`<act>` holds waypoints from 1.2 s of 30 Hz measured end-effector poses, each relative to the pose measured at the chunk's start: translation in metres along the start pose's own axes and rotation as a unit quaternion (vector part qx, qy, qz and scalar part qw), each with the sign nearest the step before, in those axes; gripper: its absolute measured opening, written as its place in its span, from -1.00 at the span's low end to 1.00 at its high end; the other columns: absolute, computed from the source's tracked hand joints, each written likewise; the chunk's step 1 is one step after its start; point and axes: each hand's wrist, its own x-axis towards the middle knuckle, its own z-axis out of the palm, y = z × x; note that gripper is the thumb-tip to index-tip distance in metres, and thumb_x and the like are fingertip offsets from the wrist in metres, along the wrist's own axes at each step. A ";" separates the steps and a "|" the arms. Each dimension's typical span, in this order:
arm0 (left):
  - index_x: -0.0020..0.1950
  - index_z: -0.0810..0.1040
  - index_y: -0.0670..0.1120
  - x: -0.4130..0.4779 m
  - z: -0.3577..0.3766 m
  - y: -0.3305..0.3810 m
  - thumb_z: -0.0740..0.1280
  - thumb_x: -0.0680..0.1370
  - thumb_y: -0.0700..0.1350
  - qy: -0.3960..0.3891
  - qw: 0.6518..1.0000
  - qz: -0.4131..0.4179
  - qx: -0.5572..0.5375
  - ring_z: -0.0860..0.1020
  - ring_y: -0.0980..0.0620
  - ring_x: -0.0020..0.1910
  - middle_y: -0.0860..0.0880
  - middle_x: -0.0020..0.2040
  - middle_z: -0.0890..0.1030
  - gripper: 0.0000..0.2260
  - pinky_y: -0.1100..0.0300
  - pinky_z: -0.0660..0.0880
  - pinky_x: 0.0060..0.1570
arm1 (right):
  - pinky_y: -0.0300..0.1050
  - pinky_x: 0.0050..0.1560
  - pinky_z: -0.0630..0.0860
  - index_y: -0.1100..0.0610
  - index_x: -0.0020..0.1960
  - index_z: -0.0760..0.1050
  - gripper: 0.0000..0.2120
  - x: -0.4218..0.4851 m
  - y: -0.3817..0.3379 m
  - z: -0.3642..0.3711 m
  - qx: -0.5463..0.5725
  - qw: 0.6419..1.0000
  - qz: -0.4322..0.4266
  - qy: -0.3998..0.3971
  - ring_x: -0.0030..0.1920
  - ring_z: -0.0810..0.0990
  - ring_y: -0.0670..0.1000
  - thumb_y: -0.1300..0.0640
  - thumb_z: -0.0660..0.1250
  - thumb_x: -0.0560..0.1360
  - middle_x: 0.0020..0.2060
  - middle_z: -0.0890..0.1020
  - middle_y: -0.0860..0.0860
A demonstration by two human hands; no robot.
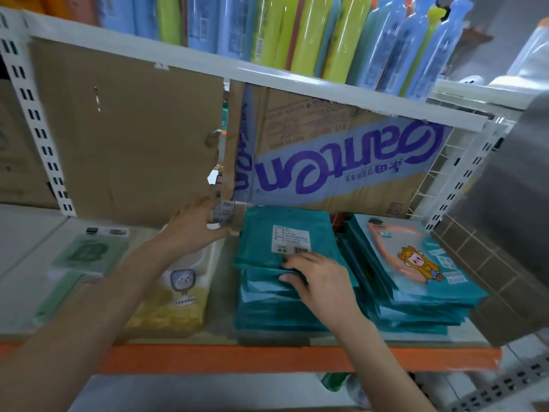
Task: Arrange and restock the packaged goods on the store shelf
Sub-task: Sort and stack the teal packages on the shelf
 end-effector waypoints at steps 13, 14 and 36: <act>0.45 0.25 0.08 0.005 -0.016 0.018 0.46 0.15 0.36 -0.043 0.968 0.063 -0.239 0.41 0.10 0.30 0.09 0.36 0.40 -0.06 0.11 0.35 0.31 | -0.18 -0.51 0.26 0.12 -0.25 0.46 -0.81 0.055 0.031 -0.052 0.088 0.970 0.090 0.210 -0.53 0.34 -0.05 0.07 0.30 0.52 -0.51 0.46 -0.07; 0.46 0.23 0.09 0.007 -0.017 0.022 0.46 0.09 0.39 -0.048 0.964 0.074 -0.251 0.38 0.12 0.33 0.11 0.39 0.36 0.01 0.11 0.33 0.34 | -0.15 -0.47 0.32 0.12 -0.24 0.46 -0.82 0.063 0.037 -0.057 0.108 0.965 0.106 0.213 -0.49 0.41 -0.02 0.09 0.31 0.52 -0.47 0.53 -0.04; -0.11 0.67 -0.05 0.024 -0.054 0.062 0.52 0.16 -0.02 -0.068 0.909 0.110 -0.396 0.66 0.00 -0.25 -0.05 -0.12 0.70 -0.66 0.28 0.55 -0.31 | -0.12 -0.30 0.48 0.10 -0.29 0.49 -0.79 0.075 0.051 -0.111 0.454 0.840 0.205 0.216 -0.32 0.53 0.03 0.19 0.30 0.52 -0.37 0.60 0.09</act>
